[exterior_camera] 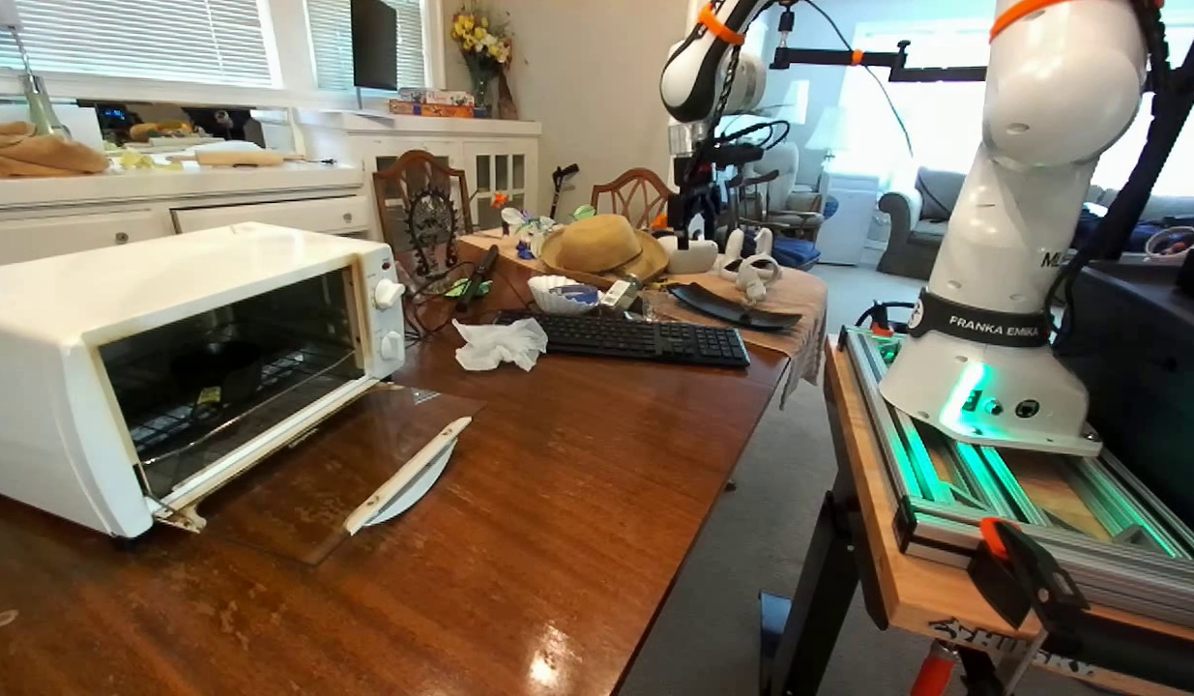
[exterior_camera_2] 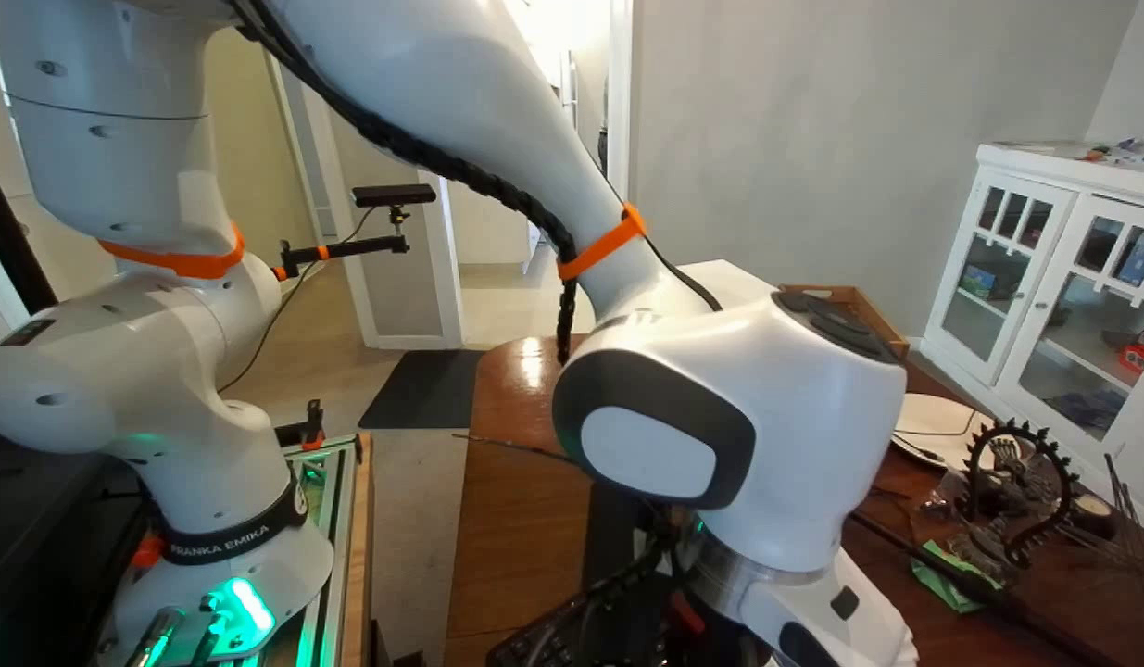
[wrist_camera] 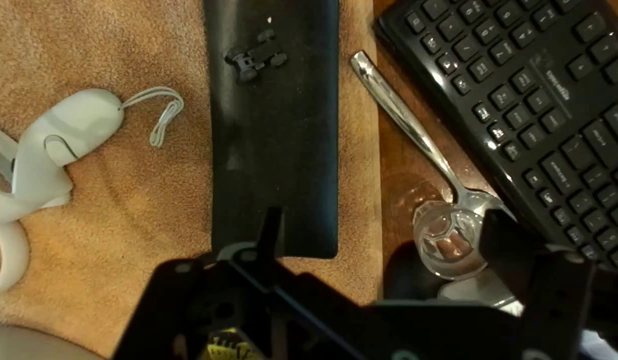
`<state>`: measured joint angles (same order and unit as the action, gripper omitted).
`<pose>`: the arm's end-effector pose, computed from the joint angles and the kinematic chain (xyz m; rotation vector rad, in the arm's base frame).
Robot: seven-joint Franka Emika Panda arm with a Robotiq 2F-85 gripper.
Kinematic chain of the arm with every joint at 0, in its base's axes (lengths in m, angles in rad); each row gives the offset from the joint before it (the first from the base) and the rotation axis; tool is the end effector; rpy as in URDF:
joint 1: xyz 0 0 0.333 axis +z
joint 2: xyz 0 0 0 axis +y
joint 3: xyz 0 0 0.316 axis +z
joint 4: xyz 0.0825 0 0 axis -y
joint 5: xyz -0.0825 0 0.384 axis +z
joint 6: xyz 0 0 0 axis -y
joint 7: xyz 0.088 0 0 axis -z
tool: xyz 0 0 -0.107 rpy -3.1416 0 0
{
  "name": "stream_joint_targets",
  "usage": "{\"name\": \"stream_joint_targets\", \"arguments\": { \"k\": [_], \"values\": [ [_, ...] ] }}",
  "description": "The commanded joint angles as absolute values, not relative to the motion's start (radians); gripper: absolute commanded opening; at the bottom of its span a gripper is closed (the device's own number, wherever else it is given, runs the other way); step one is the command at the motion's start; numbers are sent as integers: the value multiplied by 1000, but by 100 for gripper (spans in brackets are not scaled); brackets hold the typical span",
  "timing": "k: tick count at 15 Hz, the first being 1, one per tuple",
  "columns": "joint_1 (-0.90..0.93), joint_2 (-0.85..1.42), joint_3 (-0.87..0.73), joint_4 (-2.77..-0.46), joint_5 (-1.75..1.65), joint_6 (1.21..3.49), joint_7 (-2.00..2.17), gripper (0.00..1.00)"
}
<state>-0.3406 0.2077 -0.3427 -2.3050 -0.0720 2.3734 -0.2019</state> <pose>0.3950 -0.3255 0.2513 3.0121 -0.6483 -0.2569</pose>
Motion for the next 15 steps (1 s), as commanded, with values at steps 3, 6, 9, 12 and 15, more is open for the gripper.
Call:
{"name": "stream_joint_targets", "arguments": {
  "k": [3, 6, 9, 12, 15],
  "values": [
    [-349, 227, -330, -2296, -74, 2372, -199, 100],
    [-348, 217, -331, -2296, -74, 2372, -199, 100],
    [-329, 245, -321, -2318, -91, 2426, -164, 100],
    [-296, 287, -299, -2376, -125, 2530, -111, 100],
    [-266, 333, -287, -2415, -148, 2647, -63, 100]
  ]
}}
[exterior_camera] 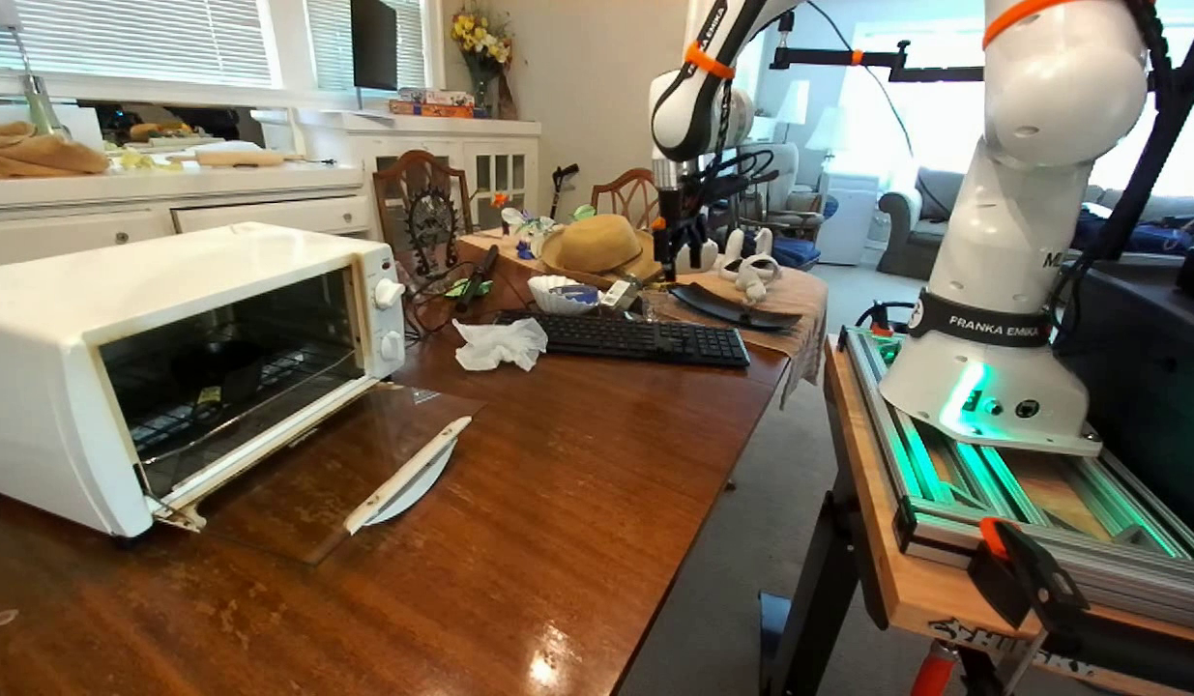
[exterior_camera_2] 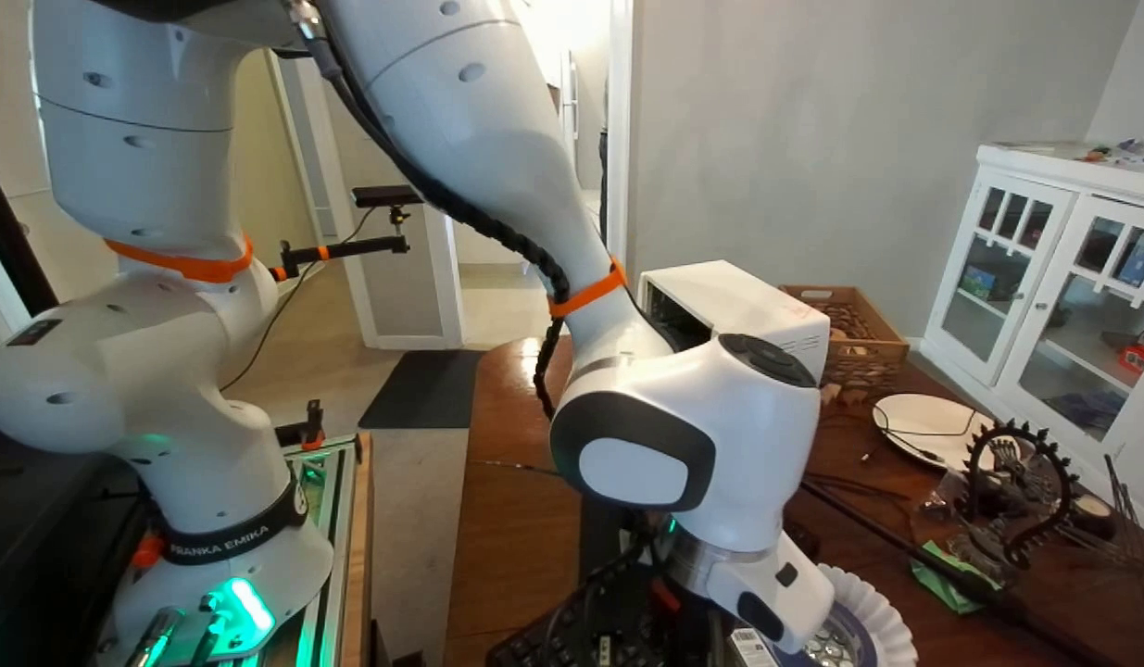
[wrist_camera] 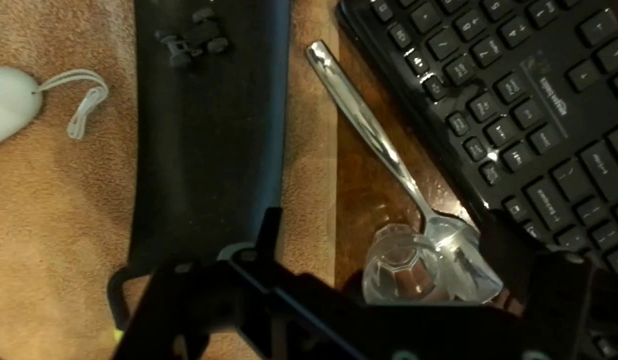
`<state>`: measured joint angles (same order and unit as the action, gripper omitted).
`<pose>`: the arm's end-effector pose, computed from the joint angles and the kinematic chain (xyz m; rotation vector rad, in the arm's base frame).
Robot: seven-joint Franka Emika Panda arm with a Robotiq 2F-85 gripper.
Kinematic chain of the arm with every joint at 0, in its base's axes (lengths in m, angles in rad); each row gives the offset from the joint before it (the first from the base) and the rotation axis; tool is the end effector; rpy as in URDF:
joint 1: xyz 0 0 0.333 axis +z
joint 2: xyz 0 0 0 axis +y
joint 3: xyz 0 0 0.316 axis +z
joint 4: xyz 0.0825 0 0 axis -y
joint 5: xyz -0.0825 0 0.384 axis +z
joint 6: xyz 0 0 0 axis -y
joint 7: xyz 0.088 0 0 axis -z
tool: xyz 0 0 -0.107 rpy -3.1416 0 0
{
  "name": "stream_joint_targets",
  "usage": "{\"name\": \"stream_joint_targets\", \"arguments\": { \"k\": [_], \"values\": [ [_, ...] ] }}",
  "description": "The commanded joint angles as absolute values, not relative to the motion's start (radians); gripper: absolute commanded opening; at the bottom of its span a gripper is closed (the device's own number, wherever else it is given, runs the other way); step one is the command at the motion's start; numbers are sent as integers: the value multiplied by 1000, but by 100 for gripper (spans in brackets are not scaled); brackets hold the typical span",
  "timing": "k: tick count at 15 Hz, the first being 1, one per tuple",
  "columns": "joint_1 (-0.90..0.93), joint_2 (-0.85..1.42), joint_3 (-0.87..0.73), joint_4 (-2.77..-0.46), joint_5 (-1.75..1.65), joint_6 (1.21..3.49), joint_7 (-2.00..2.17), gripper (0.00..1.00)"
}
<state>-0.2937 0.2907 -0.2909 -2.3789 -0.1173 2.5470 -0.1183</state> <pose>0.4094 -0.2757 0.1966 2.9888 -0.5413 -0.2382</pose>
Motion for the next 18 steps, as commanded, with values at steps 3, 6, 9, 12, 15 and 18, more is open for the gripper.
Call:
{"name": "stream_joint_targets", "arguments": {
  "k": [3, 6, 9, 12, 15, 18],
  "values": [
    [-248, 361, -285, -2436, -146, 2719, -46, 100],
    [-244, 350, -295, -2456, -148, 2766, -48, 100],
    [-253, 374, -284, -2436, -132, 2781, -67, 100],
    [-278, 381, -258, -2412, -98, 2761, -98, 100],
    [-306, 402, -238, -2374, -65, 2746, -128, 100],
    [-360, 433, -193, -2318, -2, 2709, -200, 100]
  ]
}}
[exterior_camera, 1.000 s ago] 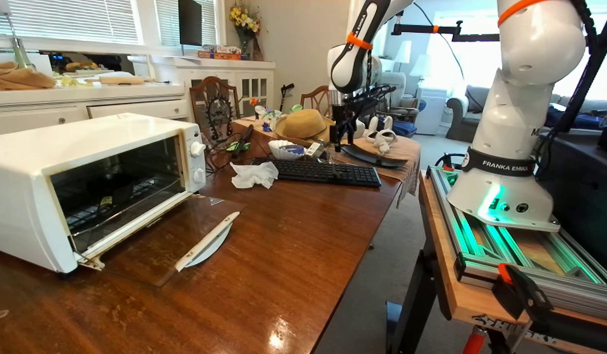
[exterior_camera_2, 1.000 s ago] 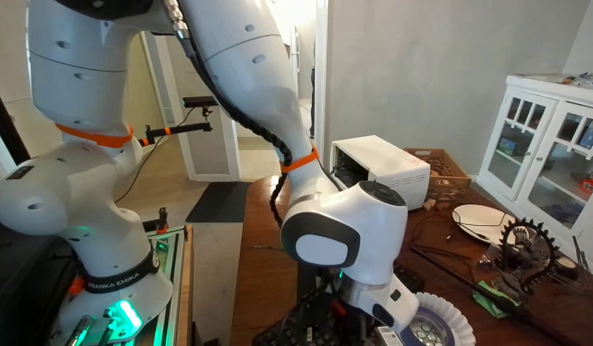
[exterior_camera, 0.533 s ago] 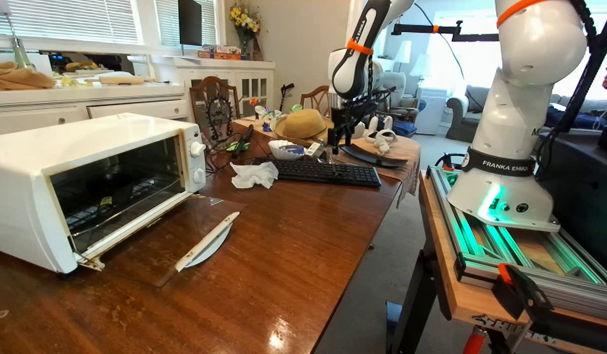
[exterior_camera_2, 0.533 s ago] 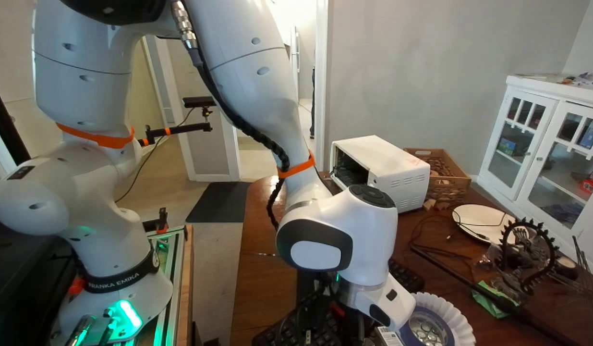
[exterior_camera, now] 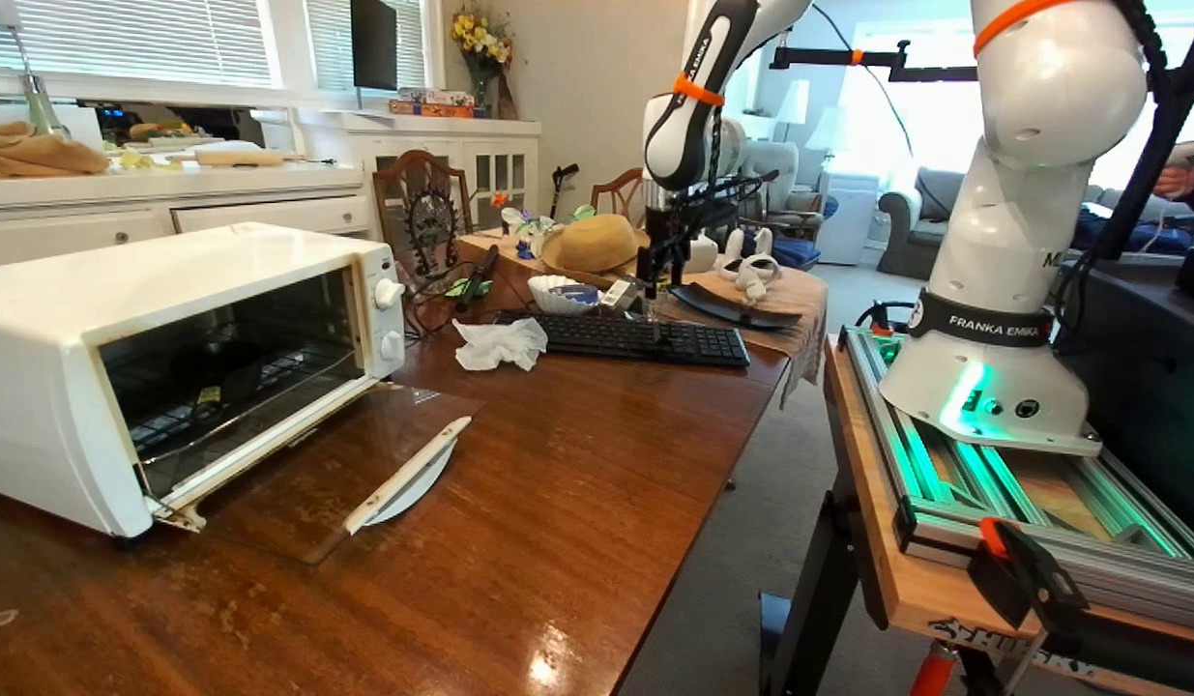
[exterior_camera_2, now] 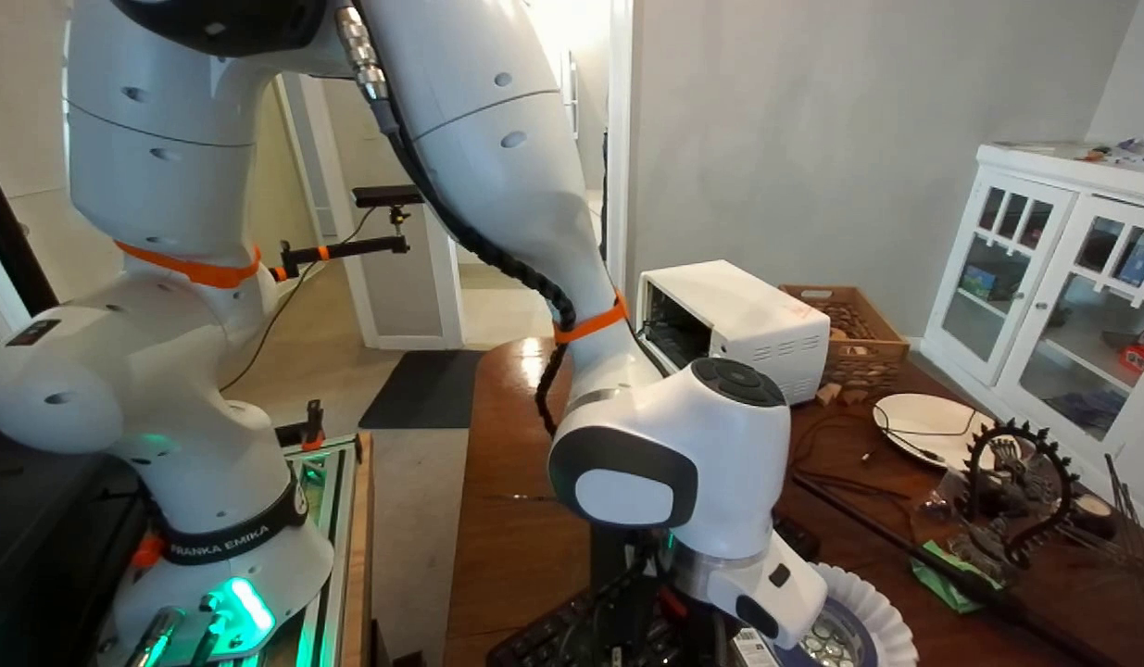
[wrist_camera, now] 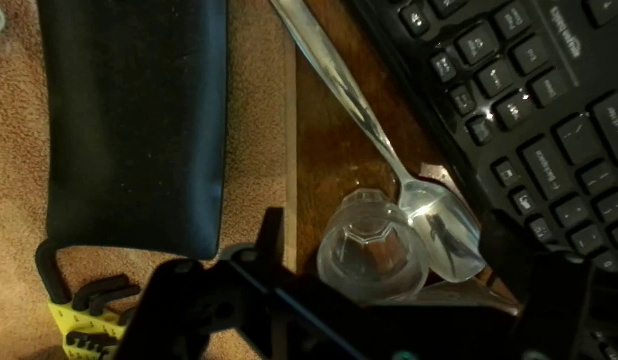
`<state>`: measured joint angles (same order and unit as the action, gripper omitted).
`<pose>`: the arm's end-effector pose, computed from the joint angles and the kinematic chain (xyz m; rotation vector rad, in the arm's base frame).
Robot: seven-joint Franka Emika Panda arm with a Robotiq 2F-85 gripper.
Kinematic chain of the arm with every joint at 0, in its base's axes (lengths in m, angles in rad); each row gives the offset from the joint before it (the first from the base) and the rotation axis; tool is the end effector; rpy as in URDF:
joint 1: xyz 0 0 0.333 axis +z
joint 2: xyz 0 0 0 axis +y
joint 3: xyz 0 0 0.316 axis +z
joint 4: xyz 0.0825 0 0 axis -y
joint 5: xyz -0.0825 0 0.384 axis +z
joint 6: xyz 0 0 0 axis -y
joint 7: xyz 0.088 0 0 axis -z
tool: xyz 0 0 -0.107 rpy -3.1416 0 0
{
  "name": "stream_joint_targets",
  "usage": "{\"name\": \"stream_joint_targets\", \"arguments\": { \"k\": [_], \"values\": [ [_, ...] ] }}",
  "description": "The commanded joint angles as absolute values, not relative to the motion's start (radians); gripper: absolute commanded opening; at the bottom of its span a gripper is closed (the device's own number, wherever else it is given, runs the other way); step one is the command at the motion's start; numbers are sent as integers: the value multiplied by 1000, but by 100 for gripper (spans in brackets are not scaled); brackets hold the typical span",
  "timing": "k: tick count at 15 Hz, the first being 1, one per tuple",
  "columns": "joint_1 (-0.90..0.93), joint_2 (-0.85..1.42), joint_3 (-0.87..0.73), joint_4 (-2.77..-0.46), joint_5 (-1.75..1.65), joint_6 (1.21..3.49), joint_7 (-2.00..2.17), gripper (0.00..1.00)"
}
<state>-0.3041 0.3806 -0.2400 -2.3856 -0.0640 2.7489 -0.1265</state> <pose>0.4252 -0.2619 0.1656 2.9930 -0.5170 -0.0694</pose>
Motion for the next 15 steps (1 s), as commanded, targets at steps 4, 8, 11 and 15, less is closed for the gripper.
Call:
{"name": "stream_joint_targets", "arguments": {
  "k": [4, 8, 11, 15],
  "values": [
    [-396, 491, -166, -2250, 20, 2670, -243, 100],
    [-401, 527, -158, -2211, 10, 2649, -250, 58],
    [-396, 536, -159, -2204, 2, 2649, -247, 35],
    [-373, 510, -175, -2234, -22, 2653, -230, 30]
  ]
}}
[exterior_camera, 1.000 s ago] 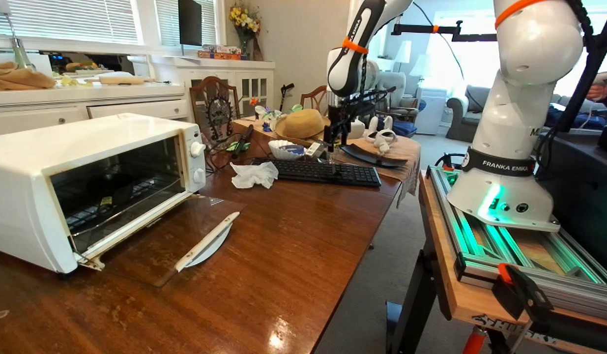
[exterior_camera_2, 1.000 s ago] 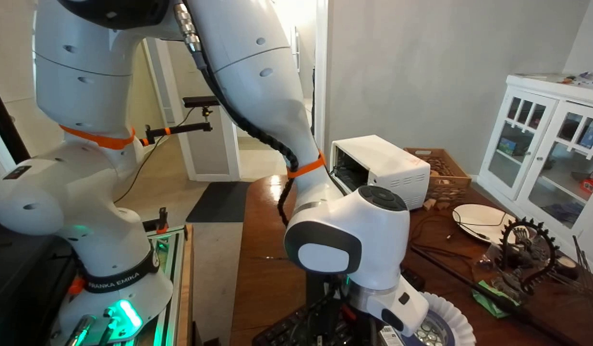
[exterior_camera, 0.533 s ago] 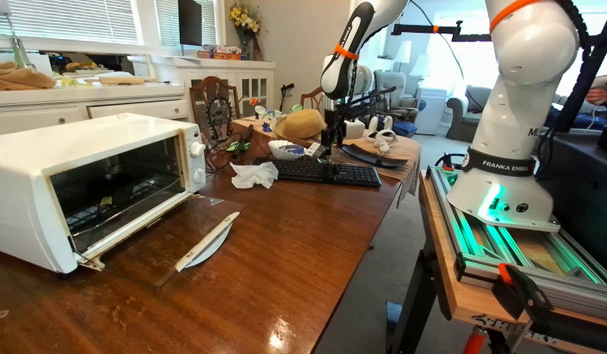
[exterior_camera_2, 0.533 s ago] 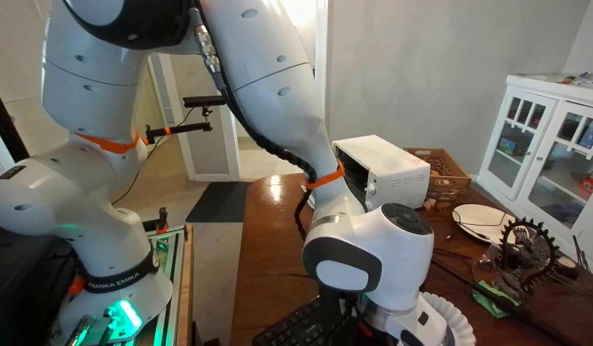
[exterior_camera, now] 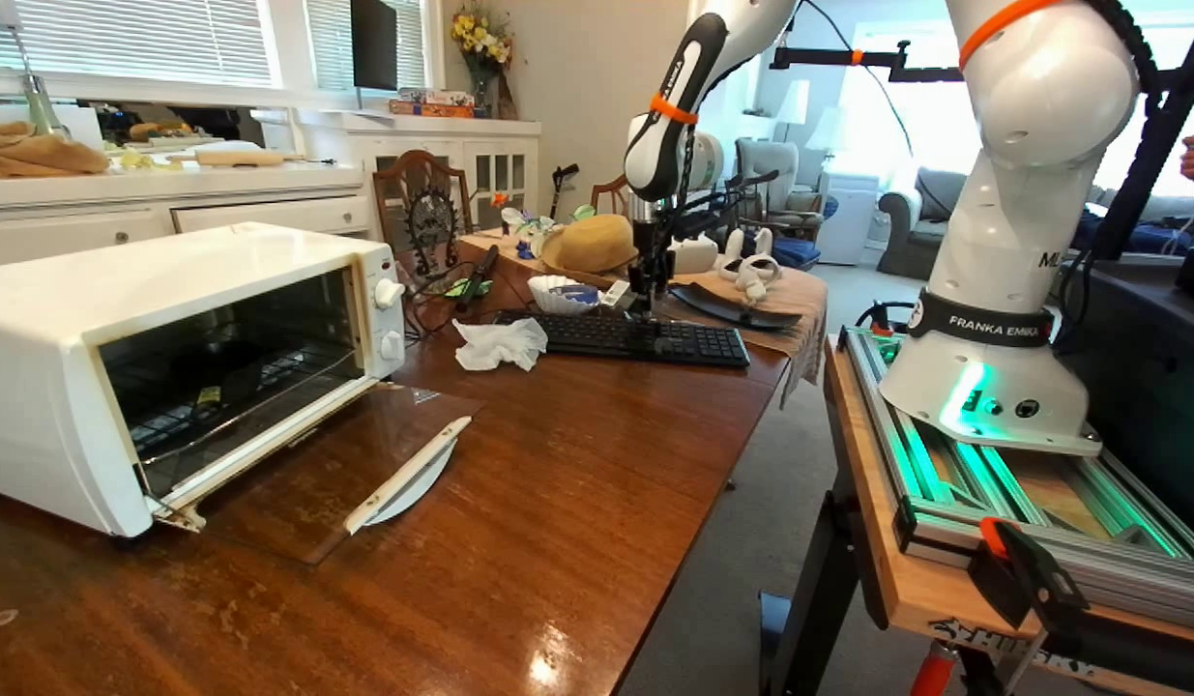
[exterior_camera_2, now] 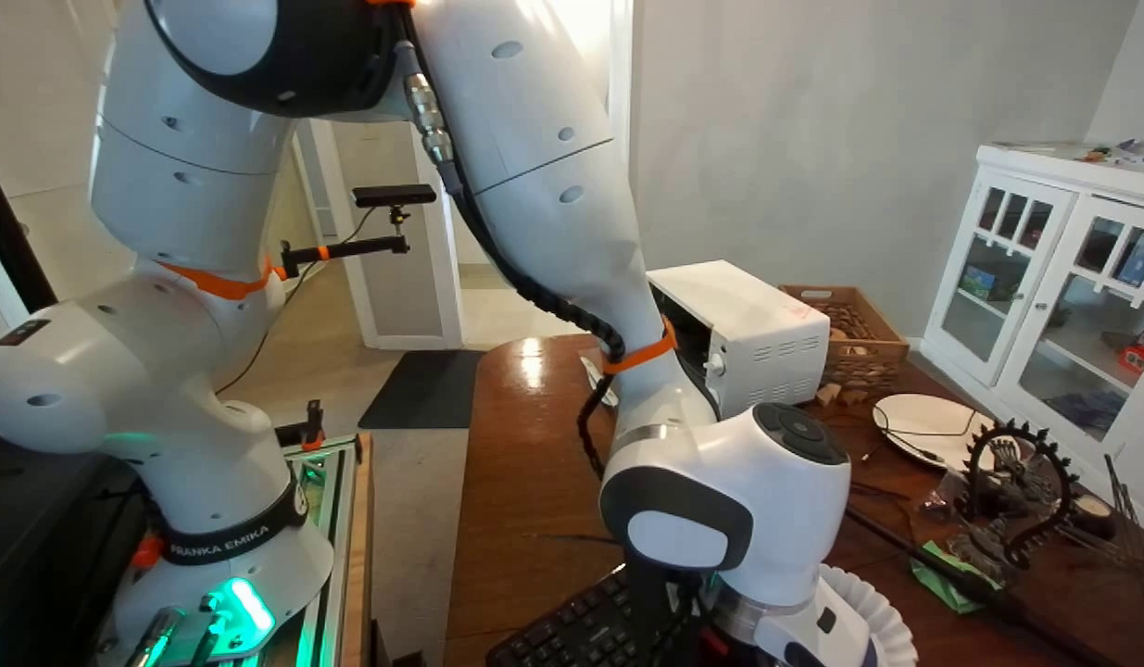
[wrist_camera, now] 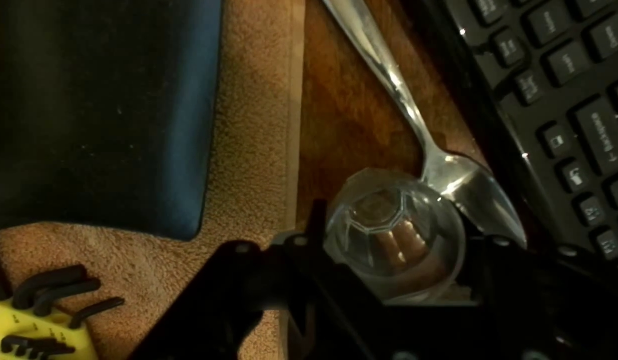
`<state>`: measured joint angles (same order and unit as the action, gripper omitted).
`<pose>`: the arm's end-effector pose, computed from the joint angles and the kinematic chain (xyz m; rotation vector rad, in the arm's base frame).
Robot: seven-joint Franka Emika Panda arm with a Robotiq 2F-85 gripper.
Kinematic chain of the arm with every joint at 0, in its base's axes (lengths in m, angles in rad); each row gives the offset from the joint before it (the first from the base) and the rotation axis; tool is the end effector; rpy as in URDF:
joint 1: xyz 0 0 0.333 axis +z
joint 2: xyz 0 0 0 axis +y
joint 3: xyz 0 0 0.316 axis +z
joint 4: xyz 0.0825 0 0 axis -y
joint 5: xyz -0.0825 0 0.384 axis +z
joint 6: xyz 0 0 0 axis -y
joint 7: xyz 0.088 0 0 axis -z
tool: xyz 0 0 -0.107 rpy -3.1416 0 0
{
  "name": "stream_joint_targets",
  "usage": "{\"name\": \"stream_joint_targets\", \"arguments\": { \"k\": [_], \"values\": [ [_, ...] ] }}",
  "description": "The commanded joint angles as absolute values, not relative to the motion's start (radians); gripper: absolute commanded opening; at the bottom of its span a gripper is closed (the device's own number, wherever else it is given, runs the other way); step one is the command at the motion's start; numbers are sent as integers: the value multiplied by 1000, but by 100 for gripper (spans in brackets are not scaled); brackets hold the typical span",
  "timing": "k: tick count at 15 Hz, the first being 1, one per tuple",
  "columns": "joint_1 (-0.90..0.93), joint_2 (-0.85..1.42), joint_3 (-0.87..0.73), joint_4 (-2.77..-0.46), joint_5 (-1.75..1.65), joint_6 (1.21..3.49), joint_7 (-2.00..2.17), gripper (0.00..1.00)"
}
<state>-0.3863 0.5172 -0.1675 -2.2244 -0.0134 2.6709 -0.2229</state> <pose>0.4529 -0.2851 0.1362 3.0457 -0.4601 -0.1435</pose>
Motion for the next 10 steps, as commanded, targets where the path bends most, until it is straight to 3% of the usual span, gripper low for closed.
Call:
{"name": "stream_joint_targets", "arguments": {
  "k": [1, 10],
  "values": [
    [-349, 484, -189, -2271, -51, 2666, -223, 30],
    [-92, 287, -370, -2534, -473, 2784, -74, 30]
  ]
}}
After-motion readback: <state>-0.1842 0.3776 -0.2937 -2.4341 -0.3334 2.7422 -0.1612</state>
